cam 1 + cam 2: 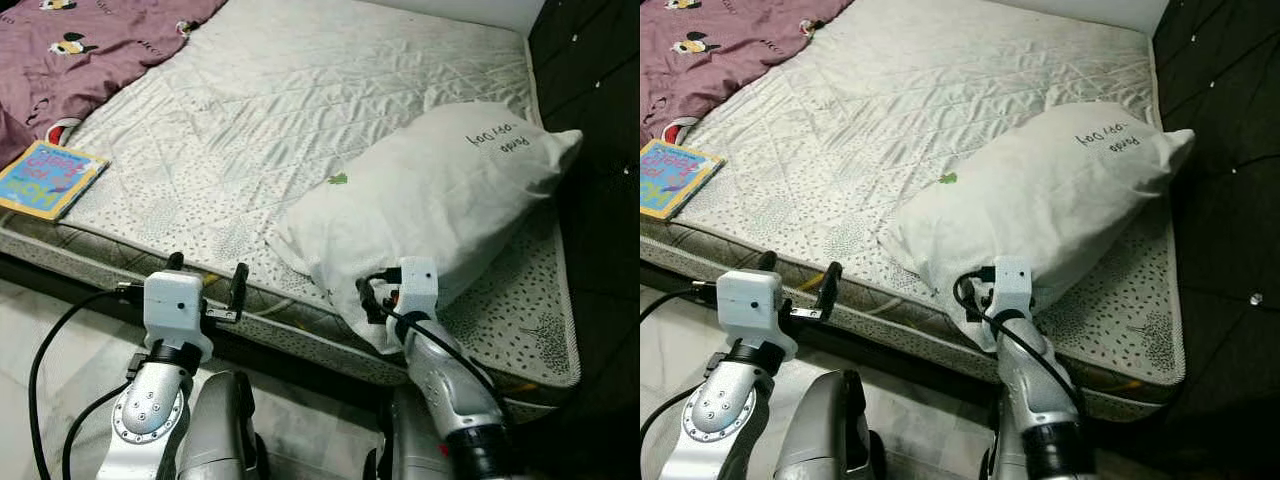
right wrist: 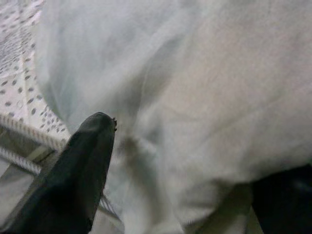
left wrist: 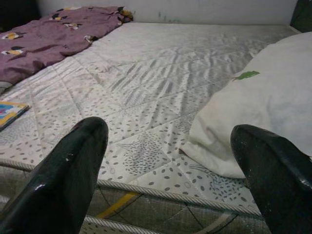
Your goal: Clean up the room
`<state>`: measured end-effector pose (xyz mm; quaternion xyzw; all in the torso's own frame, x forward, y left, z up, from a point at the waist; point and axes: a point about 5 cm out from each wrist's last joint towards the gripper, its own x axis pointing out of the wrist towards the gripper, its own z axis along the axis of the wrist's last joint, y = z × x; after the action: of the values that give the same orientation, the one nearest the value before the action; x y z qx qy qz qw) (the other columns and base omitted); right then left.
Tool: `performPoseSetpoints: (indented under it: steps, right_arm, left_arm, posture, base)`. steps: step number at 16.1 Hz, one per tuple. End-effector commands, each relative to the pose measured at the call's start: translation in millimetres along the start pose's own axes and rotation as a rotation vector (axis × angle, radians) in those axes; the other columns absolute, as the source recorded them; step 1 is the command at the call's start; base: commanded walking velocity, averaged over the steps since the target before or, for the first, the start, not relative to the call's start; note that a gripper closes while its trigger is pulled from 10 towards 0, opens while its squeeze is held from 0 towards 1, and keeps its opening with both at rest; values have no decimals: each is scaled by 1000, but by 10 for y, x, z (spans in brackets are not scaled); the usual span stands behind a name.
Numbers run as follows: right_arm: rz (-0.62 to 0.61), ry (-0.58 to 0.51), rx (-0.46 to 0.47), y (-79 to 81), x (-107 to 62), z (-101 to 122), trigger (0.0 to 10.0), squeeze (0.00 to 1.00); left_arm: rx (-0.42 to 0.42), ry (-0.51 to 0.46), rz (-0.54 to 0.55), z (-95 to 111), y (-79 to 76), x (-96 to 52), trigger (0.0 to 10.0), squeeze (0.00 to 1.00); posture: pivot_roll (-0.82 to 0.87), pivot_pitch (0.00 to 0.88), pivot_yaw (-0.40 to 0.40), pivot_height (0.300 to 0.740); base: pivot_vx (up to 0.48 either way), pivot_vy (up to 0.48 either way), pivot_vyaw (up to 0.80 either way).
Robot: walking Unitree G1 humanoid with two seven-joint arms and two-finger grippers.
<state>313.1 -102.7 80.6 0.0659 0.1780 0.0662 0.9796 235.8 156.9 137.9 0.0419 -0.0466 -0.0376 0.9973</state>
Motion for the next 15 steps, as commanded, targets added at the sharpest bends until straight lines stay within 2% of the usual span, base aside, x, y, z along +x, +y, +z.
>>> performPoseSetpoints:
  steps: [1,3,5,7,10,13,15]
  right_arm:
    - [-4,-42,24,52,43,83,0,0]
    - [-41,-66,44,62,89,101,0,0]
    - [-53,-94,79,93,143,144,0,0]
    - [-50,-102,71,107,180,163,0,0]
    - [-44,-116,69,111,251,216,0,0]
    - [-2,-187,-15,166,281,327,0,0]
    - [0,-187,0,165,335,382,0,0]
  left_arm:
    - [-2,21,-2,-40,-1,-6,10000,0]
    - [13,14,-6,-37,-7,-4,10000,0]
    - [23,11,14,-36,72,25,10000,0]
    - [21,-2,18,-24,91,65,10000,0]
    - [-23,-15,-11,-20,-12,123,10000,0]
    - [-24,-44,-9,0,-27,272,10000,0]
    - [-24,-70,28,14,32,394,10000,0]
  posture:
    - [82,93,-20,586]
    - [89,78,-16,586]
    - [98,58,-16,586]
    - [99,44,-18,586]
    - [79,18,-11,586]
    - [71,0,-22,586]
    - [57,0,-39,586]
  base:
    - [0,0,0]
    - [0,0,0]
    - [0,0,0]
    - [0,0,0]
    - [0,0,0]
    - [0,0,0]
    - [0,0,0]
